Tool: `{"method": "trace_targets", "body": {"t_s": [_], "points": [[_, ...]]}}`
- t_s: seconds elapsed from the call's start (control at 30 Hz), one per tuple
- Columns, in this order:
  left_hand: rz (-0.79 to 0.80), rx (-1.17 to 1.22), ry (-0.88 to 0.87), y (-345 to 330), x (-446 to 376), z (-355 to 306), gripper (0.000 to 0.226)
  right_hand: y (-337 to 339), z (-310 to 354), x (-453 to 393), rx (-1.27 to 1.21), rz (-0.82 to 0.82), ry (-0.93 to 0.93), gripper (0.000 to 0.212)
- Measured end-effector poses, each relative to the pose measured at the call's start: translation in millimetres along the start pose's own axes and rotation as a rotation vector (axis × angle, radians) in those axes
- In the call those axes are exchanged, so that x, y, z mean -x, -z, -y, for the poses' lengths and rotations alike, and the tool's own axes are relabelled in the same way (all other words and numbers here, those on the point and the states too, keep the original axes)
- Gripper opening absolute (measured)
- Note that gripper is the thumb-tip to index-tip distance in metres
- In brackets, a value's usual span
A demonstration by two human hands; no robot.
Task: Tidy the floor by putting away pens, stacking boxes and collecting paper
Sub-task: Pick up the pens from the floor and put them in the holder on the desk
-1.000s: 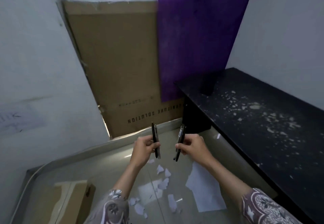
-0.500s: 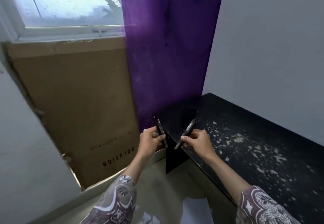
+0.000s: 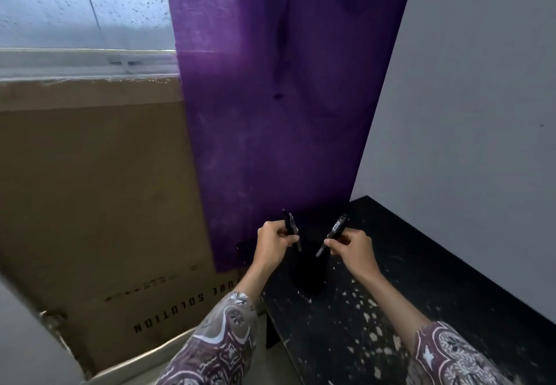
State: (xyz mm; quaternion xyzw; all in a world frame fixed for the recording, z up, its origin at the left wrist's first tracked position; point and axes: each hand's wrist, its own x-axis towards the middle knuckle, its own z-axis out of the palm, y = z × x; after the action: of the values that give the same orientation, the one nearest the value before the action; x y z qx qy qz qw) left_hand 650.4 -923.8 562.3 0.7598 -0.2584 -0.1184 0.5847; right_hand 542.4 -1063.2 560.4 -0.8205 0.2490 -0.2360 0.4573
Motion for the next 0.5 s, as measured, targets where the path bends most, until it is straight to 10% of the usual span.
{"method": "trace_targets", "body": {"t_s": [0.5], "points": [[0.321, -0.331, 0.021, -80.8, -62.6, 86.1, 0.009, -42.2, -95.7, -49.8, 0.163, 0.183, -0.016, 0.007]]}}
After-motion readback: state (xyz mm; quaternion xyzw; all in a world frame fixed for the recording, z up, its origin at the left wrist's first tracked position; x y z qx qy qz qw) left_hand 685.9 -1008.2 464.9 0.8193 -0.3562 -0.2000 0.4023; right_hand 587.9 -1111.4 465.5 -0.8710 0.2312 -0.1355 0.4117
